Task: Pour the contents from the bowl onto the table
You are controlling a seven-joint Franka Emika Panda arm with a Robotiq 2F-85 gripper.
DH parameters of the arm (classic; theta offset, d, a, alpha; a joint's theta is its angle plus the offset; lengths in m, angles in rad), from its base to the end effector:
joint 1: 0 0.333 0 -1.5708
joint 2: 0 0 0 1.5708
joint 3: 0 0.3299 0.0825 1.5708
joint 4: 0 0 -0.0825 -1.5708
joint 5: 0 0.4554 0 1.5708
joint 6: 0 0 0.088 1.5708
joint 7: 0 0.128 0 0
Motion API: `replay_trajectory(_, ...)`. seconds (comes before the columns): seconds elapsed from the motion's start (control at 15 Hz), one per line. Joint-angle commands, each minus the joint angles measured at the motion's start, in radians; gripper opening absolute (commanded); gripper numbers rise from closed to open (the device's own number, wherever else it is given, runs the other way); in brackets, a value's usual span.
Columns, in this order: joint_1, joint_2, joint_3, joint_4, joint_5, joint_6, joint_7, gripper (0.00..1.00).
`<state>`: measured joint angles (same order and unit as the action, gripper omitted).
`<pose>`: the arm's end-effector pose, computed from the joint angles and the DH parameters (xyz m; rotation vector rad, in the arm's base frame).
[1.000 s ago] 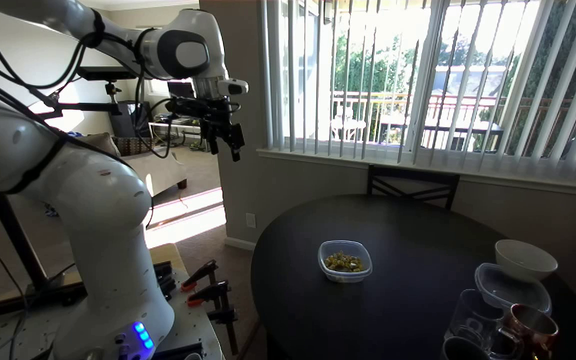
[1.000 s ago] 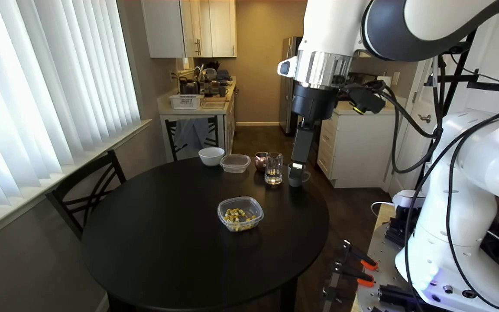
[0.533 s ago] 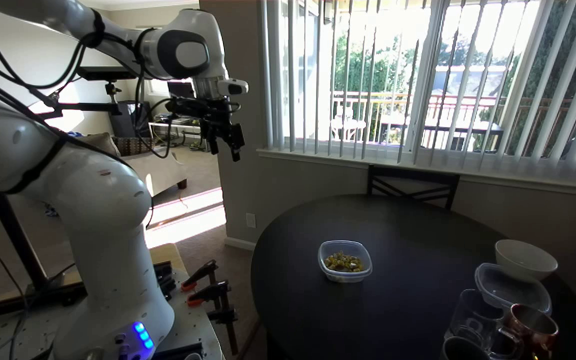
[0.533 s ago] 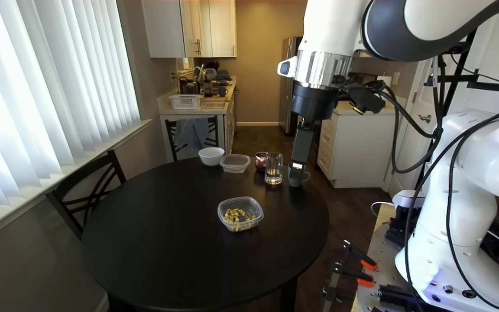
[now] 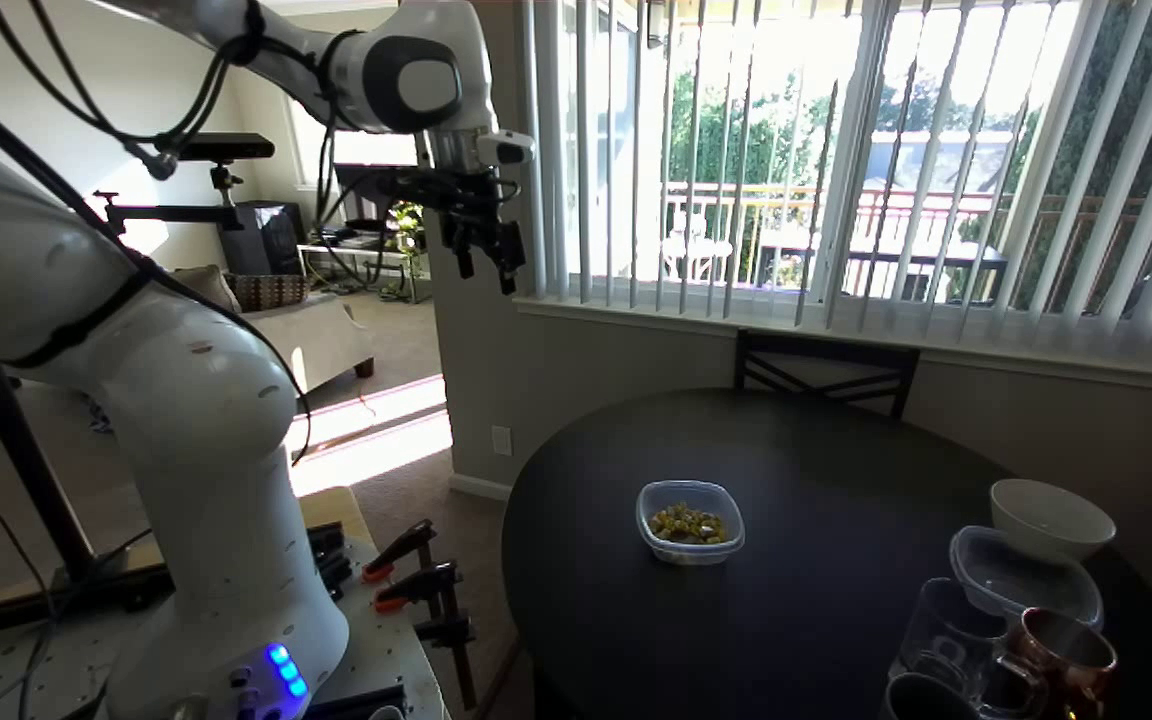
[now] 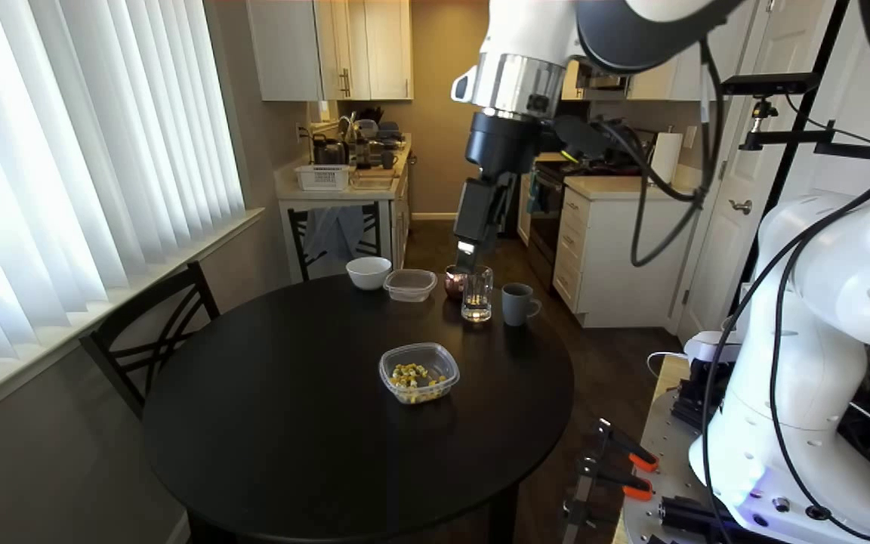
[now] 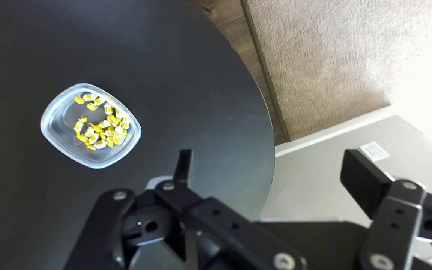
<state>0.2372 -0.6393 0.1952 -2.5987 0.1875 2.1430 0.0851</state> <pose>0.3911 0.1881 0.4360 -3.0199 -0.3519 -0.2460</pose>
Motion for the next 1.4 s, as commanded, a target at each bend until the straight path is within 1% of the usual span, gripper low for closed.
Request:
replay_trajectory(0.0,-0.011,0.254,-0.05,0.222,0.034,-0.105,-0.022,1.0)
replay_trajectory(0.07,-0.04,0.313,-0.022,0.252,-0.012,-0.122,0.045,1.0)
replay_trajectory(0.2,-0.07,0.402,0.007,0.289,-0.078,-0.132,0.121,1.0)
replay_trajectory(0.33,-0.085,0.478,0.021,0.314,-0.147,-0.148,0.207,1.0)
replay_trajectory(0.47,-0.094,0.543,0.014,0.359,-0.197,-0.183,0.299,1.0)
replay_trajectory(0.6,-0.1,0.577,-0.005,0.392,-0.233,-0.181,0.354,1.0)
replay_trajectory(0.67,-0.107,0.568,-0.01,0.385,-0.308,-0.124,0.399,1.0)
replay_trajectory(0.73,-0.111,0.575,-0.015,0.4,-0.364,-0.121,0.439,1.0)
replay_trajectory(0.8,-0.096,0.571,-0.017,0.377,-0.289,-0.131,0.365,1.0)
replay_trajectory(0.93,-0.105,0.575,-0.025,0.399,-0.334,-0.13,0.399,1.0)
replay_trajectory(1.13,-0.105,0.576,-0.025,0.403,-0.339,-0.13,0.407,1.0)
replay_trajectory(1.2,-0.083,0.552,-0.006,0.376,-0.348,-0.103,0.349,1.0)
replay_trajectory(1.33,-0.071,0.562,0.003,0.343,-0.387,-0.021,0.297,1.0)
